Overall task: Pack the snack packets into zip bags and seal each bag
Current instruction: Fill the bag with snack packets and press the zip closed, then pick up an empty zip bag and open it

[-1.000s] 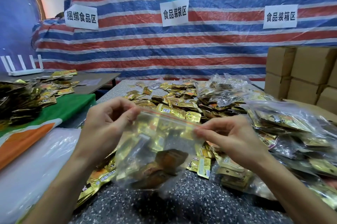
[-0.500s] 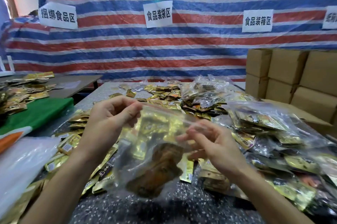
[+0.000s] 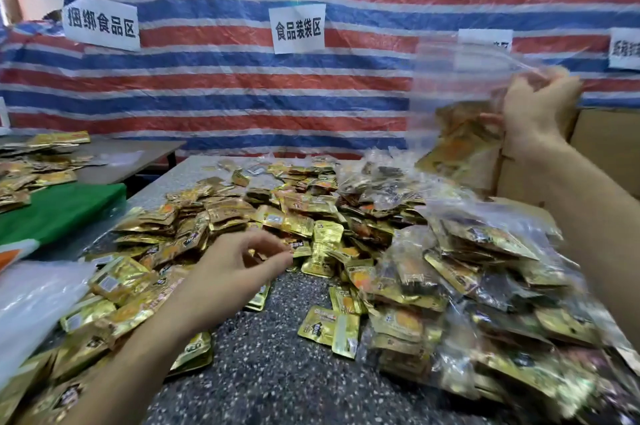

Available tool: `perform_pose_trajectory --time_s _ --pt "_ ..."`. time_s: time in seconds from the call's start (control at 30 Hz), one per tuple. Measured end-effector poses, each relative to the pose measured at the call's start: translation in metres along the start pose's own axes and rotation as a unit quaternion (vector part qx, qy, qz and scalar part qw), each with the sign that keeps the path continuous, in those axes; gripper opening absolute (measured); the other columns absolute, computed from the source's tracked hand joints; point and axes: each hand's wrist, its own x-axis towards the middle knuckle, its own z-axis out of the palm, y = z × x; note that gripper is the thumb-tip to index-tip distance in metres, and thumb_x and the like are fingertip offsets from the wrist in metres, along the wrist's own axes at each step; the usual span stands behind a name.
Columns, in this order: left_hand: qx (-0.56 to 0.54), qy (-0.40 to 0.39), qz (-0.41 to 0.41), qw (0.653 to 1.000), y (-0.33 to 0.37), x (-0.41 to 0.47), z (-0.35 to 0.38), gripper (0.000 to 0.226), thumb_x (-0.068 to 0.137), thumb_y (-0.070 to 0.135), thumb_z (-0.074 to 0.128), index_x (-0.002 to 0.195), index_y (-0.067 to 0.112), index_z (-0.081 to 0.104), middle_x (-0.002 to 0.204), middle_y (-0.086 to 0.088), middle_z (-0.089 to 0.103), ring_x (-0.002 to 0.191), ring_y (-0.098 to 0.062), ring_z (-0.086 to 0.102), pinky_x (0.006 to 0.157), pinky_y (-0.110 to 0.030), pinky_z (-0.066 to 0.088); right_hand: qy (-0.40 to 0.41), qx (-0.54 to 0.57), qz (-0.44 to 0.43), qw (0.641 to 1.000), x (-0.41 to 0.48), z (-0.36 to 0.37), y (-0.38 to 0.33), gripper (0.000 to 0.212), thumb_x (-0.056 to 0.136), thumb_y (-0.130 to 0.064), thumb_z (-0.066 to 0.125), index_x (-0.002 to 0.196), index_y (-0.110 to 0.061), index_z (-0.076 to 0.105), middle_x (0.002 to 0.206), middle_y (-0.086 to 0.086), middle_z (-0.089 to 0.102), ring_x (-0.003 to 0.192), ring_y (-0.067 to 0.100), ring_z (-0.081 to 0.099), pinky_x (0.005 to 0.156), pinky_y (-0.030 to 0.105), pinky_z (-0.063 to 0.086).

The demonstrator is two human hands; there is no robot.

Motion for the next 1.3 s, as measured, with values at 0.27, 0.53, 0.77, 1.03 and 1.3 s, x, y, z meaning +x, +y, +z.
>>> perform_pose_trajectory --time_s 0.27,0.53,0.77,1.03,1.3 --pt "0.013 -0.029 -0.063 0.997 -0.029 -0.02 -0.009 0.01 0.092 0.027 0.068 0.085 0.023 0.074 0.085 0.004 0.074 0.072 -0.016 0.066 0.063 -0.022 0.049 -0.225 -0.475 -0.022 0.851 -0.075 -0.012 0.115 0.015 0.091 -0.024 0.055 0.081 -0.016 0.063 0.085 0.009 0.066 0.082 0.031 0.059 0.08 0.041 0.05" --pt "0.004 0.03 -0.031 0.999 -0.022 -0.021 -0.015 0.009 0.093 0.028 0.066 0.088 0.029 0.074 0.091 0.013 0.071 0.075 -0.017 0.065 0.068 -0.037 0.053 -0.248 -0.524 -0.01 0.815 -0.096 -0.001 0.109 0.026 0.091 -0.024 0.046 0.075 -0.01 0.06 0.085 0.012 0.067 0.084 0.032 0.061 0.09 0.045 0.048" --pt "-0.04 0.076 0.012 0.996 -0.007 -0.026 -0.014 0.009 0.093 0.025 0.067 0.096 0.03 0.073 0.093 0.014 0.072 0.08 -0.01 0.066 0.065 -0.026 0.052 -0.264 -0.554 -0.035 0.789 -0.124 0.007 0.081 0.03 0.089 -0.033 0.051 0.097 -0.007 0.061 0.109 0.014 0.064 0.108 0.034 0.056 0.104 0.054 0.04" --pt "-0.034 0.119 0.002 0.992 -0.028 -0.045 -0.019 0.012 0.095 0.025 0.066 0.102 0.033 0.068 0.094 0.024 0.067 0.086 -0.002 0.063 0.067 -0.014 0.05 -0.394 -0.255 -0.166 0.867 -0.219 0.037 0.042 0.028 0.094 -0.036 0.061 0.119 -0.023 0.064 0.121 -0.004 0.058 0.111 0.016 0.056 0.096 0.044 0.049" --pt "0.256 0.251 -0.185 0.915 -0.117 -0.081 -0.09 0.019 0.092 0.028 0.062 0.11 0.03 0.069 0.116 0.007 0.065 0.109 -0.017 0.057 0.088 -0.036 0.048 -0.454 -0.05 -0.137 0.879 -0.308 0.06 0.068 0.021 0.09 -0.014 0.069 0.099 -0.032 0.063 0.101 -0.02 0.061 0.093 -0.006 0.059 0.077 0.02 0.05"
